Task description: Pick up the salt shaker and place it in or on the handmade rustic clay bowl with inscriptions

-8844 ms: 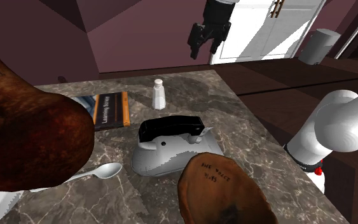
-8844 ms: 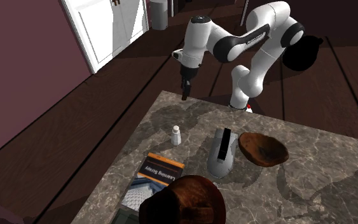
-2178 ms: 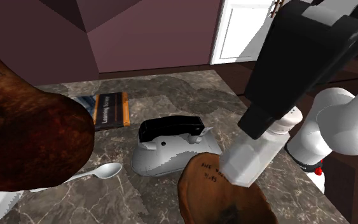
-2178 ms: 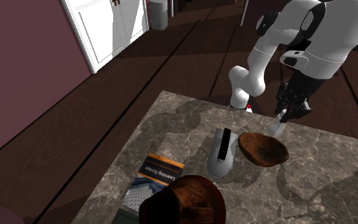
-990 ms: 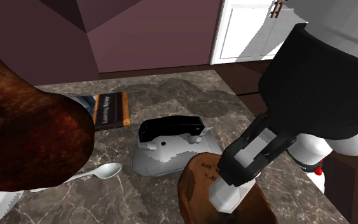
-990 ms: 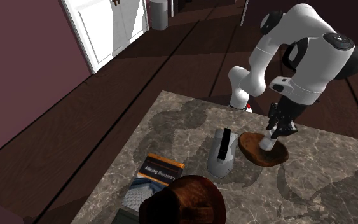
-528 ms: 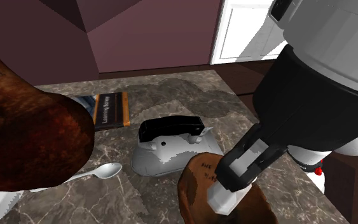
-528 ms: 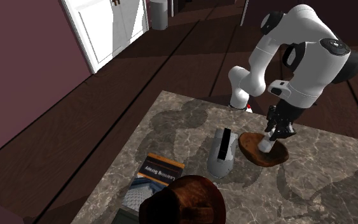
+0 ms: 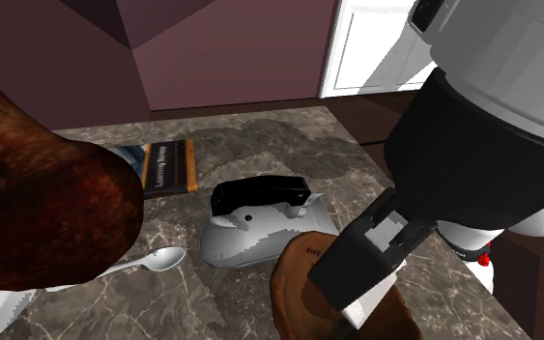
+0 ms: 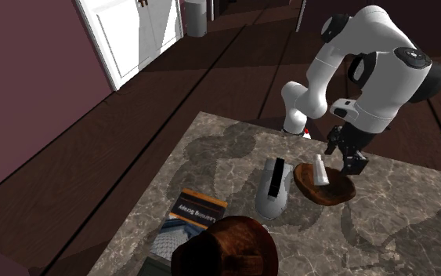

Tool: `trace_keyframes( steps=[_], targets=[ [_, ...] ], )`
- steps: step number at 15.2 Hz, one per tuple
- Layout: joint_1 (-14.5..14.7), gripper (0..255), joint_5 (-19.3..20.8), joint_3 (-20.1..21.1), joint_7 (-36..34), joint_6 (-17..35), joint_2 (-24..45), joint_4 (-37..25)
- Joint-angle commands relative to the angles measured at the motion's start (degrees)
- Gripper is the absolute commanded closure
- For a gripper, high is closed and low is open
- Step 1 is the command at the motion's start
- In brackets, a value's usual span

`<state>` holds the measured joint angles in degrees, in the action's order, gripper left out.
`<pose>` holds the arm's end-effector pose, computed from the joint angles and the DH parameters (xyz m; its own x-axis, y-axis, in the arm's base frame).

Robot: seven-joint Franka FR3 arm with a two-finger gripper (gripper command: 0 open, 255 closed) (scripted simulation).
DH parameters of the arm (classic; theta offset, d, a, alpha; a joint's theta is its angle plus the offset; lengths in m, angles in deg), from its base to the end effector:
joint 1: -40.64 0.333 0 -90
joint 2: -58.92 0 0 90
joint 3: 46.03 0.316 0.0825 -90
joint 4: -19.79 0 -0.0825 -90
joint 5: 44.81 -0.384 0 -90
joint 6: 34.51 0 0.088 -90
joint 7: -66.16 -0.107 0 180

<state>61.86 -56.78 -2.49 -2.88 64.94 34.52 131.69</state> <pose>0.1300 0.4591 0.6036 0.9848 -0.1331 0.1113 -0.1262 -0.9897 -0.0670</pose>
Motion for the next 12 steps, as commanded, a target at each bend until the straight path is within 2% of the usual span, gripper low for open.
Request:
trace_keyframes(
  steps=[1,4,12],
  targets=[
    [-0.1,0,0.2,-0.2,-0.1,-1.9,0.1,-2.0],
    [-0.5,0,0.9,-0.5,-0.7,-7.2,1.1,-8.1],
    [-0.5,0,0.9,-0.5,-0.7,-7.2,1.1,-8.1]
  ],
)
